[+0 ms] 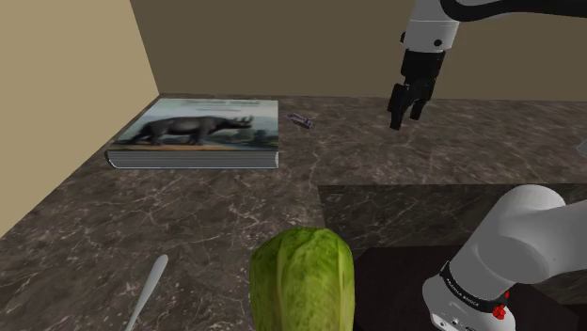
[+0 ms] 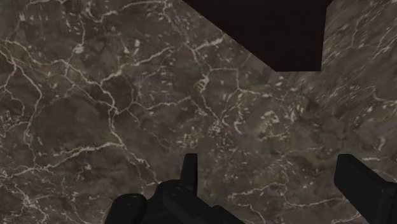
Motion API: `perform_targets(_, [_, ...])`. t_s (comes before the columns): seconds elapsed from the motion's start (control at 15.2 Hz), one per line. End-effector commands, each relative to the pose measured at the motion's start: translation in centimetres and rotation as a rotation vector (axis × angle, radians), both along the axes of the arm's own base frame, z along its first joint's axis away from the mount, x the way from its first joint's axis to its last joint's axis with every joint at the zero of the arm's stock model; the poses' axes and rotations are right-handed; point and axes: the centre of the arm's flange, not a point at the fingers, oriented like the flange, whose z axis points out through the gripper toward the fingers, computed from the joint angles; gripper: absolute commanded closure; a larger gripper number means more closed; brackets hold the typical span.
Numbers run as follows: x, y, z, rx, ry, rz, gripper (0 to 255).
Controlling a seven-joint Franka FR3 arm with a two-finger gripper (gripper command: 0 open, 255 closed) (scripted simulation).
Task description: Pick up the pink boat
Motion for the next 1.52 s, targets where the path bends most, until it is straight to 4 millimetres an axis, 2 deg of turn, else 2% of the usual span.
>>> perform_targets(0.0, [0.0, 0.0, 0.0, 0.000, 0.000, 0.000, 0])
perform_targets(1.45, [27.7, 4.1, -6.3, -0.093, -0.032, 0.063, 0])
